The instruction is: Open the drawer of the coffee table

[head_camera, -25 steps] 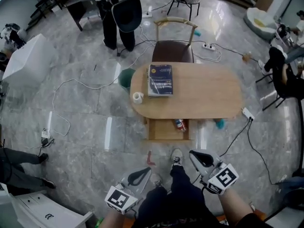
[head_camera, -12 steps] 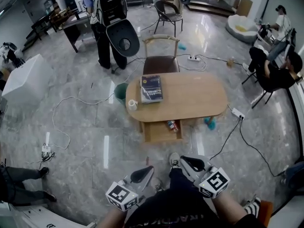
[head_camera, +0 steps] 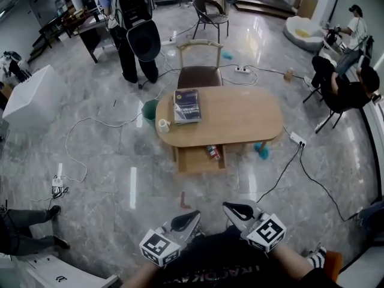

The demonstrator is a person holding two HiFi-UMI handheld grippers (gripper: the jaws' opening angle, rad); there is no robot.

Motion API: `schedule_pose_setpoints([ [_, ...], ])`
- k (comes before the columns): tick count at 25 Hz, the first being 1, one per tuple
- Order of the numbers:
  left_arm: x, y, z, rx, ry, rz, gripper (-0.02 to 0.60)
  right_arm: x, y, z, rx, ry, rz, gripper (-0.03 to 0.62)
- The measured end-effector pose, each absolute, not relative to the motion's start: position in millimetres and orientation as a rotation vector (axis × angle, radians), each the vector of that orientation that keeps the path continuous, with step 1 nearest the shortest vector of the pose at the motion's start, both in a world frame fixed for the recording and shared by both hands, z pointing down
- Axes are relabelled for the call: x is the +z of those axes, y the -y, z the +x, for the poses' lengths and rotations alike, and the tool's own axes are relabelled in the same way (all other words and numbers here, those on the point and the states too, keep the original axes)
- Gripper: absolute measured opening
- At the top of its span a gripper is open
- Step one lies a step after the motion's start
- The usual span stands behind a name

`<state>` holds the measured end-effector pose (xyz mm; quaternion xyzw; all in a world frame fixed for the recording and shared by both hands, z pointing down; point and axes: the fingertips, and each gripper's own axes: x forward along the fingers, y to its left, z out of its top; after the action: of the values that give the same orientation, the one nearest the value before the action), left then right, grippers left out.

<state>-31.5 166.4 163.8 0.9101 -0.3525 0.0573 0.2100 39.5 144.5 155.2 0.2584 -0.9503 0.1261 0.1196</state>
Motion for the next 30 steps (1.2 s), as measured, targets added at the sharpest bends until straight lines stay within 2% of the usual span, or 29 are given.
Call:
schedule_pose_setpoints([
  [16, 147, -175, 94, 0.096, 1.188, 2.43, 0.006, 151, -160, 150, 0.347, 2.831, 0.436, 0.002],
  [30, 152, -202, 146, 0.075, 1.298, 2.368, 0.006, 147, -182, 194, 0.294, 2.861, 0.297, 0.002],
])
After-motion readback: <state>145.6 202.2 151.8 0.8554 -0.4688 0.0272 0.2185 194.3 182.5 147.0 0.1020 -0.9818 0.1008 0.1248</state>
